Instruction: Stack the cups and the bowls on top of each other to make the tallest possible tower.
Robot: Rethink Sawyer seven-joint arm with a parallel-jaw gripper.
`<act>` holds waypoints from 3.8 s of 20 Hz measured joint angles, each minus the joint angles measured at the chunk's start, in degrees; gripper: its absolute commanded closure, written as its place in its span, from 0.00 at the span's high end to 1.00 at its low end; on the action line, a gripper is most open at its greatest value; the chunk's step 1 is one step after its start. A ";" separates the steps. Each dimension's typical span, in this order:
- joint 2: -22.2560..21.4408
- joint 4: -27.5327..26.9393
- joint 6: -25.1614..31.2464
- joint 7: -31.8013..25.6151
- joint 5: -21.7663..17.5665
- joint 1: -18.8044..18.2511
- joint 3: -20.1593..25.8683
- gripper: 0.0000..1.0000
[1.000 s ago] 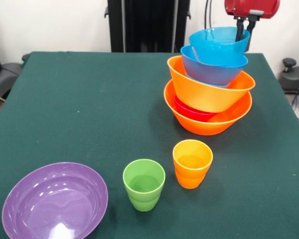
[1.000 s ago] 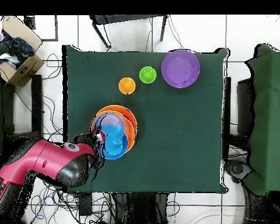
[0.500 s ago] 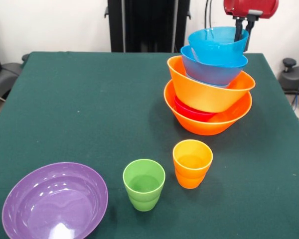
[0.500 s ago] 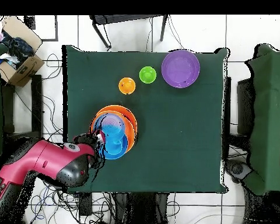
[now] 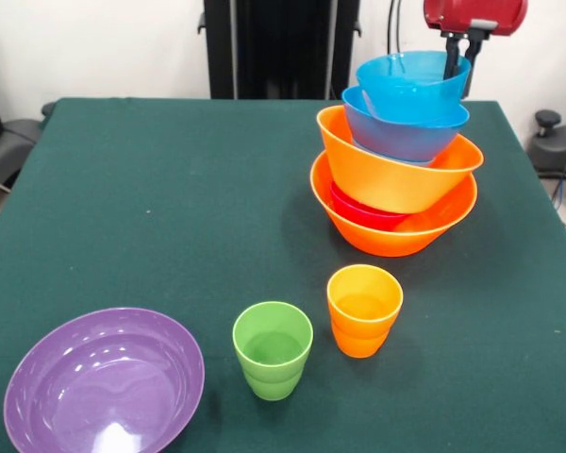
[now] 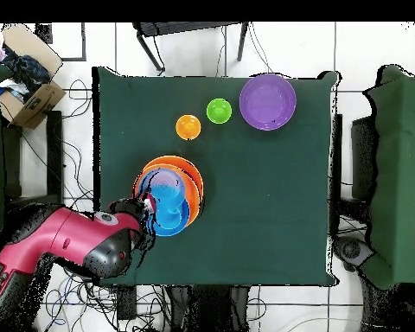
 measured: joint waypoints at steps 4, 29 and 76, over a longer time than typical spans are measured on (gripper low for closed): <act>0.00 0.00 0.01 0.00 0.15 0.07 0.04 0.00; -0.02 2.09 0.02 0.00 0.58 2.18 3.38 0.00; -0.19 5.54 -0.90 0.00 -4.42 5.01 3.40 0.00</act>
